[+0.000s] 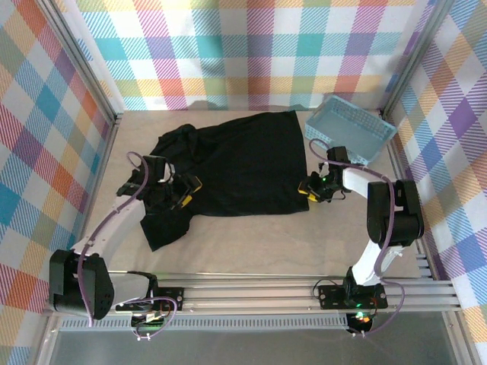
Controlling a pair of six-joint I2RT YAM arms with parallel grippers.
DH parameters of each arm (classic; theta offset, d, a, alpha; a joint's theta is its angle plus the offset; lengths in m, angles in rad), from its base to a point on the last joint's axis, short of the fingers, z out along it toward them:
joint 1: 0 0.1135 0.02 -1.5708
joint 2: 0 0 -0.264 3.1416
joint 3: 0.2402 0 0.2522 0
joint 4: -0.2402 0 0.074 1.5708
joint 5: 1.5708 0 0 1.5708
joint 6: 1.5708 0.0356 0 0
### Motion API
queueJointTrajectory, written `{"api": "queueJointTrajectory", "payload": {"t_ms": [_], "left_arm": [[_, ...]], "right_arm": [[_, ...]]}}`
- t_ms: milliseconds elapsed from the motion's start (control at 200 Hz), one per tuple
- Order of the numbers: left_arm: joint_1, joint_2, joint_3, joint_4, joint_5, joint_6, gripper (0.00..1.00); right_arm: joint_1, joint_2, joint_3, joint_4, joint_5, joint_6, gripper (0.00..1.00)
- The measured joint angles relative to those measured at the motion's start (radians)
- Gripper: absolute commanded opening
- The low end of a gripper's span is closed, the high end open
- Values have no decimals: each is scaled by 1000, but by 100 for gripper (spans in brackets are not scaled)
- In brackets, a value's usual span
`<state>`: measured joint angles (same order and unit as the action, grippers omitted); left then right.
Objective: Fold and stack the t-shirts
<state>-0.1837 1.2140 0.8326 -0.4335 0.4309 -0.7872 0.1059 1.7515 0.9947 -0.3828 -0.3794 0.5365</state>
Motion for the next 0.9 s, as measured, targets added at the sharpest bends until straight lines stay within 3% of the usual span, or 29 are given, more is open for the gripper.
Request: {"api": "queueJointTrajectory", "payload": {"t_ms": [245, 370, 900], "left_arm": [[-5, -52, -18, -1, 6, -1, 53], [-7, -53, -18, 0, 5, -2, 53], [-15, -82, -18, -11, -42, -5, 52]], "right_arm": [[0, -6, 32, -49, 43, -24, 13], [0, -8, 61, -87, 68, -34, 0], [0, 55, 302, -227, 128, -42, 0]]}}
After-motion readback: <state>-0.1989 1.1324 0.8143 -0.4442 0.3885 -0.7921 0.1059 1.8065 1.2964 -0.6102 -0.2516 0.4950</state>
